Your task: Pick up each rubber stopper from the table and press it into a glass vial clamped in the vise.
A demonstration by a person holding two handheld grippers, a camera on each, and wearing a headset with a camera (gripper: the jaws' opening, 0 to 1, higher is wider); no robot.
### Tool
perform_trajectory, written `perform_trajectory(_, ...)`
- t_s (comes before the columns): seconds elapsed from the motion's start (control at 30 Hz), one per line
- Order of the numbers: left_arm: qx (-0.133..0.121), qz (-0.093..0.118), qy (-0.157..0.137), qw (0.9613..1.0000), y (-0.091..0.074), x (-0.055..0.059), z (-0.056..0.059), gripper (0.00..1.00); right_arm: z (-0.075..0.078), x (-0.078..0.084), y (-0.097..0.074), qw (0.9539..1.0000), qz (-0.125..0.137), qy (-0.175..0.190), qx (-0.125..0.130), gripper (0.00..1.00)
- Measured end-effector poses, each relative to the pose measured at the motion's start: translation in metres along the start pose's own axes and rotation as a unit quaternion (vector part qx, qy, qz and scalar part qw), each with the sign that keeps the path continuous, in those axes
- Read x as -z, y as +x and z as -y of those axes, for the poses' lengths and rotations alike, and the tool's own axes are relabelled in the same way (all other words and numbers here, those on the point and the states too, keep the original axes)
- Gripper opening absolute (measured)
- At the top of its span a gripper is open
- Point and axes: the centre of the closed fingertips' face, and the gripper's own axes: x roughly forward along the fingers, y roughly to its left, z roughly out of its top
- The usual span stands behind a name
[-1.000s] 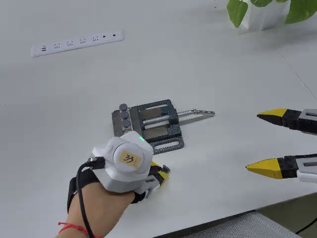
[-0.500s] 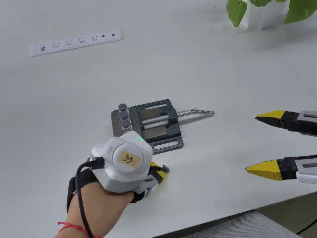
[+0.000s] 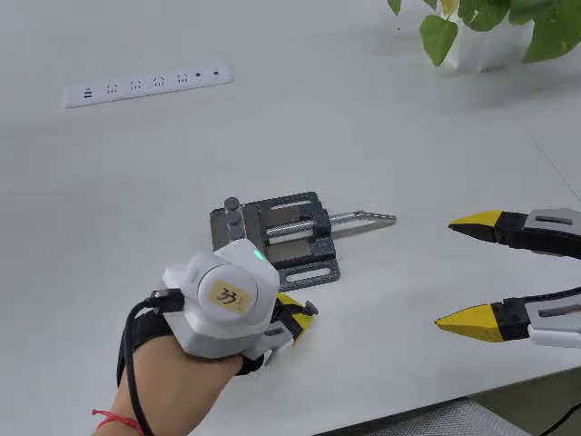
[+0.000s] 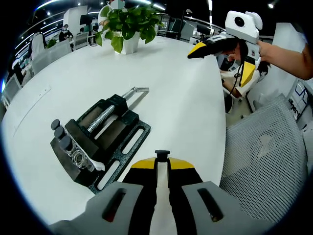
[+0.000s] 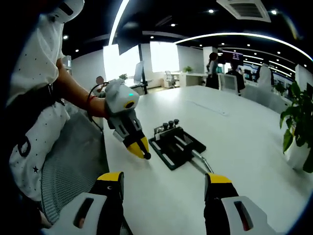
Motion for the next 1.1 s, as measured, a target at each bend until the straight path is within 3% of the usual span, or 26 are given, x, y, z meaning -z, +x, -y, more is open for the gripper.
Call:
perform_trajectory(0.27,0.006,0.065,0.030,0.9974,-0.040,-0.042,0.008,0.04,-0.017,-0.046,0.013,0.9985,-0.006,-0.035,-0.041,0.59)
perform_trajectory(0.4,0.014,0.098,0.048,0.9939,-0.063,-0.064,0.016,0.04,-0.032,-0.071,0.021,0.9954,-0.014,-0.062,-0.073,0.55)
perform_trajectory(0.57,0.022,0.127,0.068,0.9893,-0.088,-0.081,0.026,0.04,-0.048,-0.093,0.028,0.9885,-0.033,-0.095,-0.112,0.47)
perform_trajectory(0.63,0.024,0.134,0.074,0.9879,-0.096,-0.085,0.030,0.04,-0.053,-0.098,0.031,0.9852,-0.040,-0.109,-0.126,0.46)
perform_trajectory(0.87,0.036,0.157,0.081,0.9836,-0.112,-0.089,0.041,0.04,-0.074,-0.118,0.038,0.9724,-0.062,-0.139,-0.176,0.29)
perform_trajectory(1.03,0.040,0.169,0.087,0.9809,-0.120,-0.095,0.049,0.04,-0.086,-0.116,0.042,0.9628,-0.084,-0.156,-0.204,0.22)
perform_trajectory(1.1,0.041,0.171,0.092,0.9801,-0.122,-0.096,0.051,0.04,-0.088,-0.117,0.043,0.9612,-0.086,-0.156,-0.211,0.18)
